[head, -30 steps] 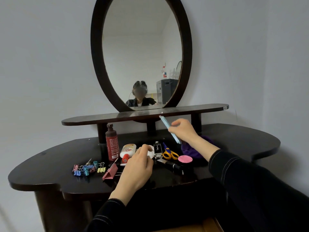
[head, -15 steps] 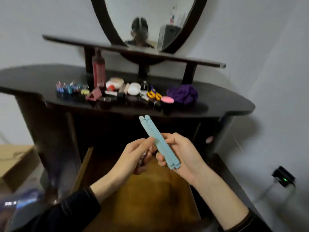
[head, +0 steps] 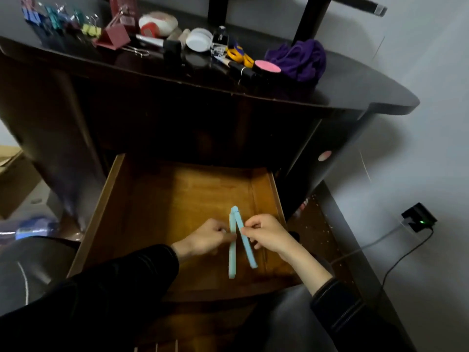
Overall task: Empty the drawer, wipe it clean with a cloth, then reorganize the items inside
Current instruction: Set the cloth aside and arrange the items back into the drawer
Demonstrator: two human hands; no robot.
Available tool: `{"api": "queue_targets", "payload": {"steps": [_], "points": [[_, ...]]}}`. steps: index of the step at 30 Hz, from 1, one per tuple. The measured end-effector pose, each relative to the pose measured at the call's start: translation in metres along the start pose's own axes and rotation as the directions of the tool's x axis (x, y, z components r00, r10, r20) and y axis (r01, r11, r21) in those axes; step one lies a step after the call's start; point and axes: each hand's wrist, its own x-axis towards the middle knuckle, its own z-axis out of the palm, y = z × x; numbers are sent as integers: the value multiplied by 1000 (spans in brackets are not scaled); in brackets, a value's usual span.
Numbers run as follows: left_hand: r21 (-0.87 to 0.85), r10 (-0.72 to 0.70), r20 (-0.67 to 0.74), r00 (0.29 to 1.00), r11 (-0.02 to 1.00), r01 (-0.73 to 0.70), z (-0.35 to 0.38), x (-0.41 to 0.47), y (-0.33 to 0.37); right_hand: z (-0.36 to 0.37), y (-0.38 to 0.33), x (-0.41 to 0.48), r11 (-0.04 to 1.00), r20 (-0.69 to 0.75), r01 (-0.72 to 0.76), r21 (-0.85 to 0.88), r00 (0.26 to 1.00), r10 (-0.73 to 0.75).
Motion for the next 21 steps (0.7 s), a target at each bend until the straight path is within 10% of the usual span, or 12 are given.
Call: {"api": "queue_targets", "payload": {"steps": [5,13,21], "points": [[335,-172,93,981,933,132,21,10,-16,15,6,22,890,43,29,-455,999,-11],[326,-295,6,956,904,277,34,19,-20,25,12,40,723,75,-55,-689,986,146],[448,-244,50,968,872,197,43,26,-22,31,12,47,214,127,114,-970,991,46]]}}
